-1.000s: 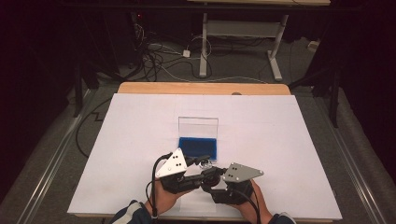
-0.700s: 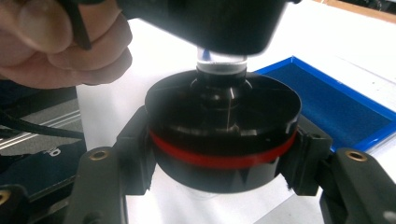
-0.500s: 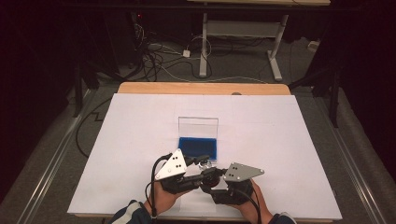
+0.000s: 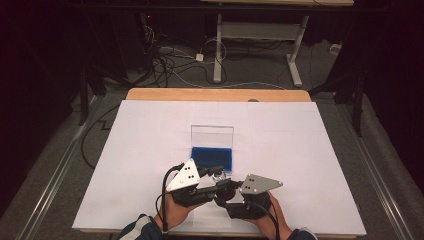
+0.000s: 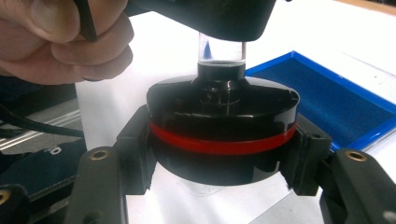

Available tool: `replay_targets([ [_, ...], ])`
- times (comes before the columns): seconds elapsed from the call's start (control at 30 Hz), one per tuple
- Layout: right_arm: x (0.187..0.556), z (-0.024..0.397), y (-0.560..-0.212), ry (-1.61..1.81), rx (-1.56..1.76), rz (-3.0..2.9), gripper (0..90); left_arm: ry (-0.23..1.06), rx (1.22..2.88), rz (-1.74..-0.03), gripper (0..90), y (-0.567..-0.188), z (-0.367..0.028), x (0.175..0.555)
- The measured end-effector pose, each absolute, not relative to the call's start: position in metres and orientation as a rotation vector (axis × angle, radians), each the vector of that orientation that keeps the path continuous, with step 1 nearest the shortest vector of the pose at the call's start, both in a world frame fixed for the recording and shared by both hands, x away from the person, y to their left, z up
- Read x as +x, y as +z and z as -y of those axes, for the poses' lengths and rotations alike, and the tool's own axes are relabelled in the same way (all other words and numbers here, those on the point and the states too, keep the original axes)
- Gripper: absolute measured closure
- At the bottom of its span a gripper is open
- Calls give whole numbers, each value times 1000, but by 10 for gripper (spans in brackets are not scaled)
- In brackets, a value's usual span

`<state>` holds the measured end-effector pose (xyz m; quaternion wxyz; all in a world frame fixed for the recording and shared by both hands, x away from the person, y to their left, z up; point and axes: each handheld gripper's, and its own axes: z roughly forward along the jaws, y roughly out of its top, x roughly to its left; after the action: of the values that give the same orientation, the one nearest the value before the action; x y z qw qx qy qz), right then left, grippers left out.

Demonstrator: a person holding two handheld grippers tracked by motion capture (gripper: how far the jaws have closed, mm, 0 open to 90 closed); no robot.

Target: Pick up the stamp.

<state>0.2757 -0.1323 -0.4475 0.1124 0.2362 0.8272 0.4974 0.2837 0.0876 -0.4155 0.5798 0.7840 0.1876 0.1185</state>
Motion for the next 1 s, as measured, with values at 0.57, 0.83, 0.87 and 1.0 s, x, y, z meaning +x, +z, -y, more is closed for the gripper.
replay_targets([
  [0.57,272,128,-454,1372,648,-2465,391,372,1715,-471,556,-393,-121,286],
  [0.83,276,142,-442,1345,667,-2412,389,369,1723,-484,555,-392,-125,288],
  [0.87,276,143,-443,1348,660,-2411,389,369,1725,-484,555,-391,-126,288],
  [1.0,277,149,-443,1352,673,-2412,389,379,1725,-482,555,-390,-129,289],
])
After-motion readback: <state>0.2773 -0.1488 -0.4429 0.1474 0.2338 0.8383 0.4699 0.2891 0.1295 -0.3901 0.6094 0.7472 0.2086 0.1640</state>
